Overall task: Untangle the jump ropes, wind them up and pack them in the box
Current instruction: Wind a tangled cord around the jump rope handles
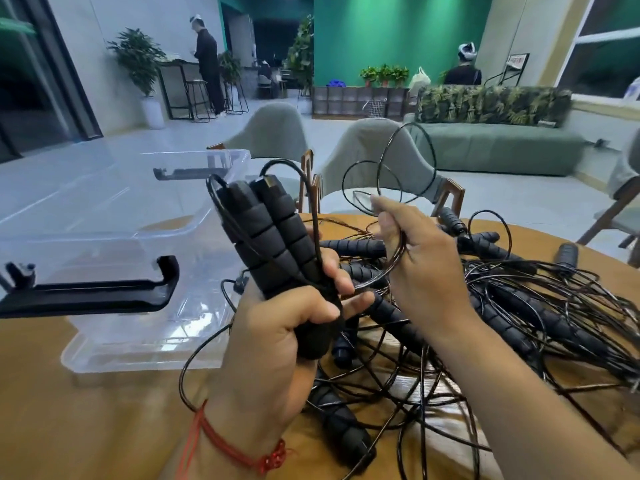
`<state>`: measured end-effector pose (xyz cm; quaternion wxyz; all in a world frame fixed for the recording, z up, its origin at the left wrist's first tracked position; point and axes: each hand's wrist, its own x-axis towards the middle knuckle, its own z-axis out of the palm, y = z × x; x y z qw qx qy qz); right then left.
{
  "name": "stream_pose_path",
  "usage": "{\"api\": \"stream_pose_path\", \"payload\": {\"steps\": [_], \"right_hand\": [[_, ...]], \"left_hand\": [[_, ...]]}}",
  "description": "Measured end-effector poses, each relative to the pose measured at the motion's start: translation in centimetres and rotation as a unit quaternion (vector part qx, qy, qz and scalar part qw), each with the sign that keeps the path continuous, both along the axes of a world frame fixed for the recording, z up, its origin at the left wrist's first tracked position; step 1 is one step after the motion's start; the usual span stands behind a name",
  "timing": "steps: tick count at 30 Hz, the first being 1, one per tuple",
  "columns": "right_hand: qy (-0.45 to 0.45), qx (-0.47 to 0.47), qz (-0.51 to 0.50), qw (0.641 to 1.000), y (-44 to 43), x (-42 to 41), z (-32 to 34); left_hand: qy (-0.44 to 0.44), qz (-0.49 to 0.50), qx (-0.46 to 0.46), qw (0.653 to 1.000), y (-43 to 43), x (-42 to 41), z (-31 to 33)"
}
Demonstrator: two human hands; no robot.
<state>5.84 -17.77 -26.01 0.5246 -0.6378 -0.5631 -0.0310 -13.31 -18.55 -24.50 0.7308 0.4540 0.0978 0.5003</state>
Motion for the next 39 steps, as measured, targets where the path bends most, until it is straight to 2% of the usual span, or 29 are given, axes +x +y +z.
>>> {"api": "stream_pose_path", "payload": {"steps": [3,7,11,14,16,18,20,23,26,29,34,37,39], "right_hand": [[-0.032,-0.139,-0.018,0.990,-1.4,0.7,-0.8],[-0.063,-0.124,-0.078,0.987,-4.2,0.5,-1.8],[-0.143,-0.223,-0.145,0.953,-5.6,0.6,-2.8],[-0.192,-0.209,-0.117,0.952,-6.0,0.2,-2.9],[-0.202,-0.170,-0.039,0.964,-6.2,-0.4,-2.8],[-0.164,-0.142,0.063,0.974,-6.1,-1.4,-2.7],[-0.106,-0.158,0.142,0.971,-6.1,-2.5,-2.8],[-0.048,-0.196,0.192,0.960,-6.2,-3.0,-2.8],[-0.067,-0.144,0.144,0.977,-6.6,-2.0,-2.4],[-0.020,-0.098,0.084,0.991,-6.5,-0.4,-2.2],[0.013,-0.144,0.046,0.988,-6.3,0.8,-1.9],[0.046,-0.159,0.072,0.984,-6.4,0.4,-1.2],[0.037,-0.166,0.064,0.983,-6.4,0.0,-0.8]], "left_hand": [[0.015,0.009,0.004,1.000,-0.3,0.2,0.0],[0.030,0.015,-0.009,0.999,-0.1,0.2,-0.2],[0.088,0.034,-0.035,0.995,0.6,0.5,-1.0],[0.102,0.029,-0.051,0.993,0.8,0.9,-1.6],[0.094,0.008,-0.065,0.993,0.8,1.2,-1.8],[0.092,-0.009,-0.075,0.993,0.9,1.4,-2.1],[0.103,-0.011,-0.078,0.992,1.0,1.5,-2.2],[0.124,-0.002,-0.097,0.988,1.4,1.4,-2.4],[0.113,0.032,-0.117,0.986,2.1,1.0,-2.4],[0.104,0.040,-0.126,0.986,2.7,0.5,-2.6],[0.100,0.016,-0.105,0.989,2.2,1.1,-2.6],[0.171,0.045,-0.048,0.983,2.2,1.3,-2.8],[0.267,0.089,0.042,0.959,2.1,1.1,-2.9]]}}
